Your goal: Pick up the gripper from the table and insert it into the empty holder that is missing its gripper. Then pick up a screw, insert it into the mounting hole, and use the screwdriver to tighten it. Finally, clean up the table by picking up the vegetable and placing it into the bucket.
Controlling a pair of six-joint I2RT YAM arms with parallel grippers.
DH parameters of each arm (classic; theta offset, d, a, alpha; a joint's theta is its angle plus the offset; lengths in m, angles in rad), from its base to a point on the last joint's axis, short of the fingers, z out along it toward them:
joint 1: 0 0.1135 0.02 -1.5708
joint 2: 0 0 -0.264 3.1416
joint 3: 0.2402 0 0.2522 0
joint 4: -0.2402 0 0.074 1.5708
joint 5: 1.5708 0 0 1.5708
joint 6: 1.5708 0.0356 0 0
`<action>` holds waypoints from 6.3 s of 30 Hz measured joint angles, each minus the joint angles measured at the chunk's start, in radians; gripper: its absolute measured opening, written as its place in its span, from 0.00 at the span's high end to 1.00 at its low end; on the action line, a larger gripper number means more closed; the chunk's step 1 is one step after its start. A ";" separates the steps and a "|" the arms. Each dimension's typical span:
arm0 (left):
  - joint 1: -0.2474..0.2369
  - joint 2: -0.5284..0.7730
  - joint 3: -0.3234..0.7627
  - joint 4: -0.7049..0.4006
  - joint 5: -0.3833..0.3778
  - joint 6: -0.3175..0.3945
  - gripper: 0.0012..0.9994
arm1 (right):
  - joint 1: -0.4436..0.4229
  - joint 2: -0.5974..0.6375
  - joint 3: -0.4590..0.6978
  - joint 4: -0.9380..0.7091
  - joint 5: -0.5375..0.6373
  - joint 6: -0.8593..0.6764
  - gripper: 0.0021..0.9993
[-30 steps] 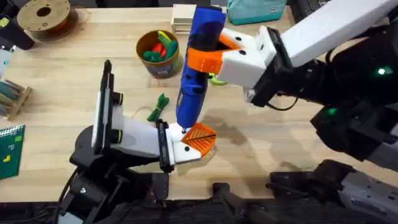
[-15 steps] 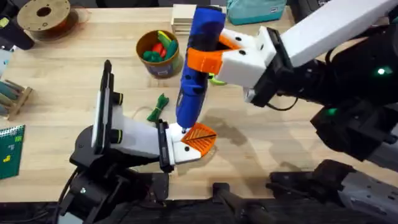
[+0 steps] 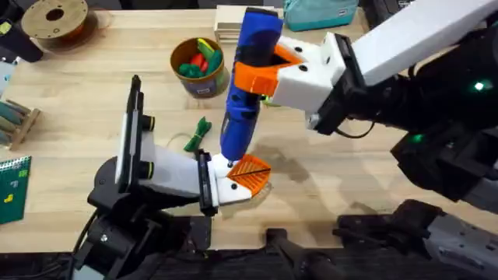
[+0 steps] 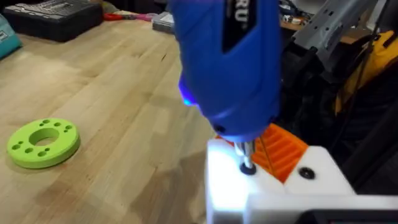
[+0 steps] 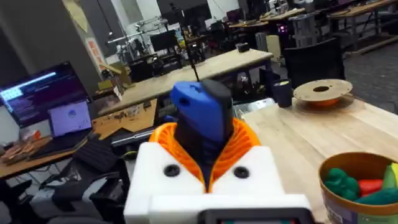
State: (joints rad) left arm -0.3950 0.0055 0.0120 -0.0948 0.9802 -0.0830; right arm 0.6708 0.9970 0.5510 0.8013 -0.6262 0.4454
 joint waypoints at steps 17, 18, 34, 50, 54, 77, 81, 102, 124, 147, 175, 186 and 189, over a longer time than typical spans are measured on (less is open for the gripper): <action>0.000 0.000 0.000 0.000 0.000 0.000 0.99 | 0.000 0.000 0.001 -0.002 -0.003 -0.008 0.97; 0.000 0.000 0.000 0.000 0.000 0.000 0.99 | 0.000 0.000 0.000 0.000 -0.003 -0.008 0.97; 0.000 0.000 0.000 0.002 -0.005 0.001 0.99 | -0.222 0.011 -0.006 0.204 -0.063 0.085 0.97; 0.000 0.000 0.000 -0.002 -0.005 0.001 0.99 | -0.545 0.178 -0.007 -0.365 0.207 -0.860 0.97; 0.000 0.000 0.000 -0.002 -0.005 0.001 0.99 | -0.548 0.253 -0.006 -0.364 0.364 -1.128 0.97; 0.000 0.000 0.000 -0.002 -0.005 0.001 0.99 | -0.481 0.462 0.051 -0.648 0.632 -1.770 0.12; 0.000 0.000 0.000 -0.002 -0.005 0.001 0.99 | -0.462 0.456 0.053 -0.666 0.637 -1.677 0.12; 0.000 0.000 0.004 0.010 -0.145 -0.100 0.01 | -0.418 0.032 0.042 -0.992 0.635 -0.975 0.12; 0.000 0.684 0.827 -0.852 -0.861 -0.063 0.01 | -0.418 -0.024 0.042 -0.989 0.633 -0.943 0.11; 0.020 1.427 0.885 -0.845 -1.105 -0.033 0.01 | -0.418 -0.024 0.042 -0.992 0.633 -0.942 0.11; 0.020 1.403 1.173 -0.879 -1.122 -0.033 0.98 | -0.418 -0.025 0.042 -1.016 0.633 -0.942 0.11; 0.051 1.419 1.179 -0.468 -1.294 -0.023 0.98 | -0.418 -0.024 0.042 -1.017 0.633 -0.942 0.11; 0.105 1.433 1.179 -0.441 -1.298 -0.033 0.98 | -0.418 -0.025 0.042 -1.017 0.633 -0.942 0.11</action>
State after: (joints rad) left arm -0.2902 1.4389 1.1912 -0.5355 -0.3176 -0.1158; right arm 0.2523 0.9723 0.5934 -0.2157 0.0067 -0.4969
